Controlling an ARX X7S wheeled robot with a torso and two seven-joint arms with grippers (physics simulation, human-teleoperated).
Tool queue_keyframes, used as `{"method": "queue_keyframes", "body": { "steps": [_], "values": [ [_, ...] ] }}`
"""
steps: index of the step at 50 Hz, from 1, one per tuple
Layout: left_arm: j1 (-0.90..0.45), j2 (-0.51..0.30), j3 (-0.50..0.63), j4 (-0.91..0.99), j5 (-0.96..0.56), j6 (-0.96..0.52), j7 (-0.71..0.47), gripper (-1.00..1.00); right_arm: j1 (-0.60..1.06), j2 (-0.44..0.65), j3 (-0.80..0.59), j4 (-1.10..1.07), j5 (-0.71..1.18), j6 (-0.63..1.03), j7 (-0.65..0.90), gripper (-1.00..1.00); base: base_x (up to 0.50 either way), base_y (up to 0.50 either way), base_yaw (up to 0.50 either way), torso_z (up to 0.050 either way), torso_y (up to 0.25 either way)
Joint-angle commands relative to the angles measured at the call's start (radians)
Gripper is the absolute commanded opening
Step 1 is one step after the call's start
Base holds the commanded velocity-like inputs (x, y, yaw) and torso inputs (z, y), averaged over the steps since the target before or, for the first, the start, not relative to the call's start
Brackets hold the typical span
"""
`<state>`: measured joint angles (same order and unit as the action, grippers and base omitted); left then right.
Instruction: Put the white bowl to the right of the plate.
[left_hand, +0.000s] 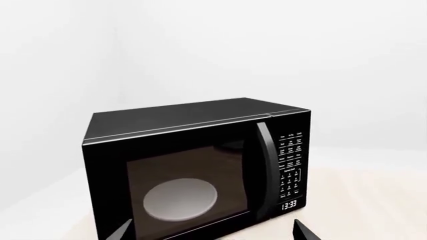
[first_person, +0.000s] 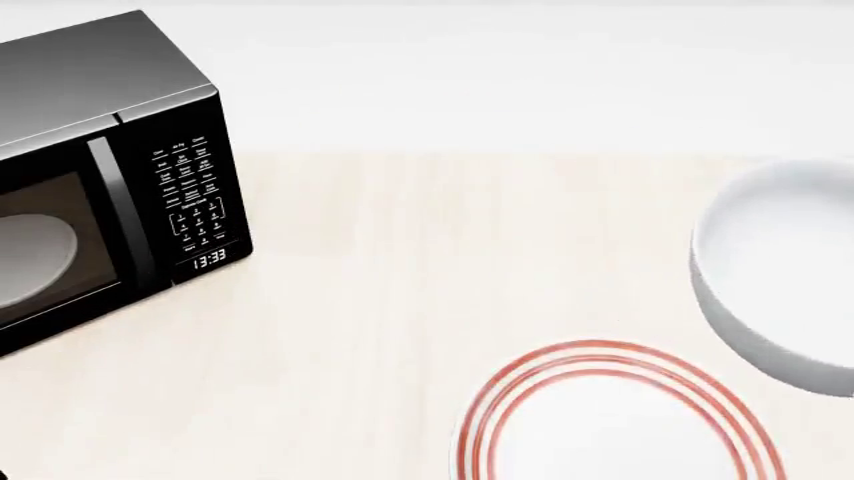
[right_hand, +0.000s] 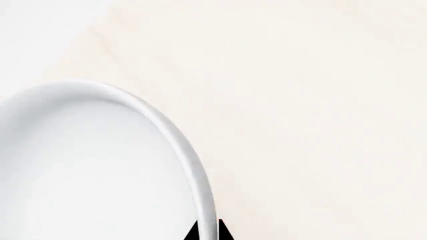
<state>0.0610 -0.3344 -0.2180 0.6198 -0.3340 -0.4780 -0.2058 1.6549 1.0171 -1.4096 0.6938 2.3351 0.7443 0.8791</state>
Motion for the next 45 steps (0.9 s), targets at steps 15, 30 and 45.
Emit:
{"method": "queue_keyframes", "body": {
  "steps": [15,30,45],
  "values": [
    [-0.004,-0.006,0.026,-0.004,0.014,-0.004,-0.016,1.0,-0.087,0.178,0.026,0.018,0.017,-0.059,-0.043,-1.0,0.0,0.0,0.0,0.0,0.001],
    [-0.006,-0.008,0.035,-0.011,0.018,0.006,-0.019,1.0,-0.113,0.2,0.012,0.041,-0.021,-0.07,-0.07,-1.0,0.0,0.0,0.0,0.0,0.001],
    [0.004,-0.012,0.035,-0.005,0.019,0.011,-0.026,1.0,-0.199,0.161,-0.018,0.1,-0.052,-0.105,-0.154,-1.0,0.0,0.0,0.0,0.0,0.001]
  ]
}}
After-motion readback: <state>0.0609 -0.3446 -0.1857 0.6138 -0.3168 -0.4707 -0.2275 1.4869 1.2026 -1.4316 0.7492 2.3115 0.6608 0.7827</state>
